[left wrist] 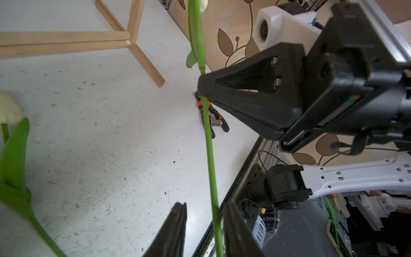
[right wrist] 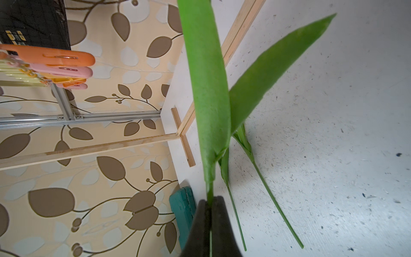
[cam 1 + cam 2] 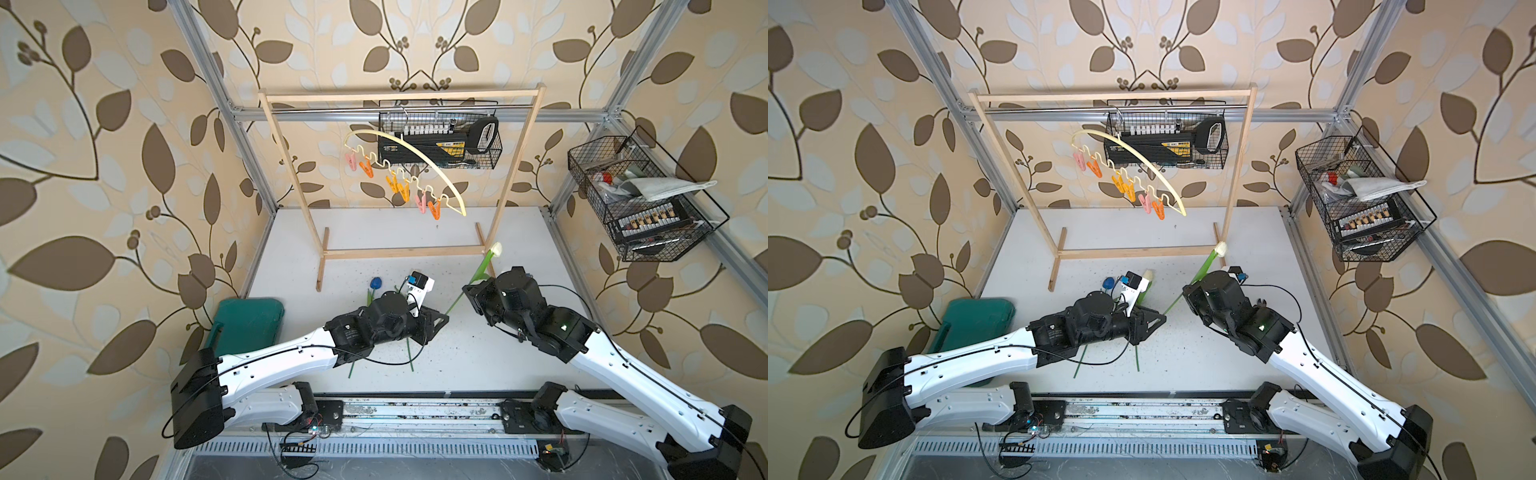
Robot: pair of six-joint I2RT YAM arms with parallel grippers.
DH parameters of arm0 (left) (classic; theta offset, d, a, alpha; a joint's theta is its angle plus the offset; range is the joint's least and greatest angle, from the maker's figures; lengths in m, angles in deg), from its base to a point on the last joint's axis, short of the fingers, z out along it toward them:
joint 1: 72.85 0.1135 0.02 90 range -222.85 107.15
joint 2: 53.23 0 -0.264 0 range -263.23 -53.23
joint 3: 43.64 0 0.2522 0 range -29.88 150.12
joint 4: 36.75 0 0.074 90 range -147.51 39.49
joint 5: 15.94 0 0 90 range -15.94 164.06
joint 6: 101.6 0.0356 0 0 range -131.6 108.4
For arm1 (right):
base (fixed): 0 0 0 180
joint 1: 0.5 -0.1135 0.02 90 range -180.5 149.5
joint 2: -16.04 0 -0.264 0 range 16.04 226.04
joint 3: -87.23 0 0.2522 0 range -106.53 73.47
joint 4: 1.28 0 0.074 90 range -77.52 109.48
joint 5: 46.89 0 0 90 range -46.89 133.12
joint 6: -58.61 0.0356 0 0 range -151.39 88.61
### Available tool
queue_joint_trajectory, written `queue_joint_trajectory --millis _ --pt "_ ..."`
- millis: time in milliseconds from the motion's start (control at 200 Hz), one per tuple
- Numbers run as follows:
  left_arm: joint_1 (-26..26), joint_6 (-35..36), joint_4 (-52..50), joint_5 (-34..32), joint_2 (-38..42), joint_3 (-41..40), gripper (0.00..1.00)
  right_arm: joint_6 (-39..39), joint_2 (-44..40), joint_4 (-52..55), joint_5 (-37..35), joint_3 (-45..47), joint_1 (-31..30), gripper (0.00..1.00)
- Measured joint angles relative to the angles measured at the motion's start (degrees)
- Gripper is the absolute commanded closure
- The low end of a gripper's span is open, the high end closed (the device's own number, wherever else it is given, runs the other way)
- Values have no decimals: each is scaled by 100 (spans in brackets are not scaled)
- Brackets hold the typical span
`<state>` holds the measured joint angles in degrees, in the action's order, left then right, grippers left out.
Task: Dry the flowers on a clothes hanger
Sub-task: Pick up the flower at the center of the board.
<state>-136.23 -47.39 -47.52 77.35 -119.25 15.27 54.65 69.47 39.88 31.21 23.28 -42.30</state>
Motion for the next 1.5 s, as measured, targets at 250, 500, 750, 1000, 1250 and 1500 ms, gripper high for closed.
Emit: queue_joint_trajectory --millis 250,500,750,1000,1250,1500 --pt "-13 -17 -11 -31 2 17 93 -129 96 4 -28 -57 -26 100" --pt "-13 -22 -144 -149 22 22 100 -267 103 37 -63 -87 -55 67" --pt "-13 -282 -1556 -629 138 656 100 -901 -96 457 142 -341 -133 32" --pt "-13 -1010 -3943 -1001 219 2072 100 -3195 -763 1268 804 -426 -267 23" --pt "-11 -1513 -5786 -739 267 3405 100 -5357 -251 2201 1008 -1012 -649 18" --pt "90 -1628 -7197 -90 -94 4741 100 -6474 -555 2009 -164 -1010 -1152 2"
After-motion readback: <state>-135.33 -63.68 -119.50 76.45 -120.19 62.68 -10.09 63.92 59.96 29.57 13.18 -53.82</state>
